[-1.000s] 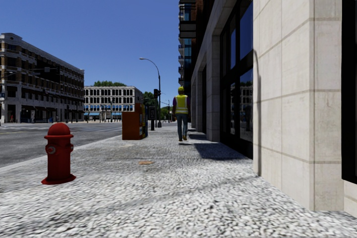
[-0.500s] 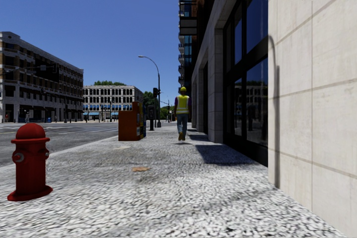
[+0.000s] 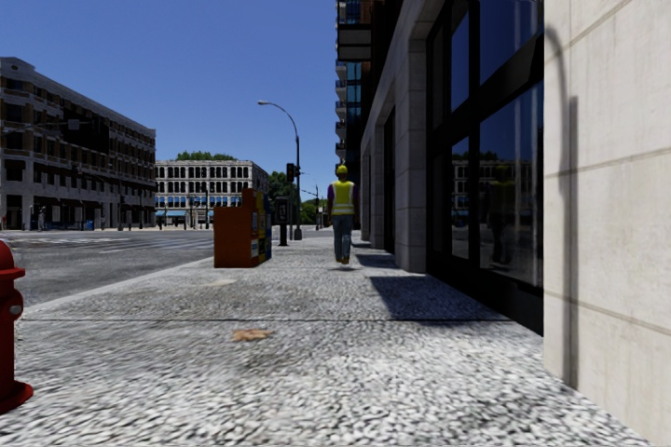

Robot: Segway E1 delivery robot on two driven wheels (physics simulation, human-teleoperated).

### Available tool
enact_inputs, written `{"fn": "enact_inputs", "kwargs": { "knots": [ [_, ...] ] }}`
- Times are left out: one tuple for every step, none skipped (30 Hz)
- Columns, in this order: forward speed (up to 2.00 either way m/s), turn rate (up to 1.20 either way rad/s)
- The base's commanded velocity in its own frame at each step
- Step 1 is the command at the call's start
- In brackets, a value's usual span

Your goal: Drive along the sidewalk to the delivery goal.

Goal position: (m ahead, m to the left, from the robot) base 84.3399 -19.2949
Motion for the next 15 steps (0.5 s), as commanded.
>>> {"fn": "enact_inputs", "kwargs": {
  "knots": [
    [0.96, 0.0],
    [0.96, 0.0],
    [0.96, 0.0],
    [0.96, 0.0],
    [0.96, 0.0],
    [0.96, 0.0],
    [0.96, 0.0],
    [0.96, 0.0],
    [0.96, 0.0],
    [0.96, 0.0],
    [0.96, 0.0],
    [0.96, 0.0],
    [0.96, 0.0],
    [0.96, 0.0],
    [0.96, 0.0]
  ]
}}
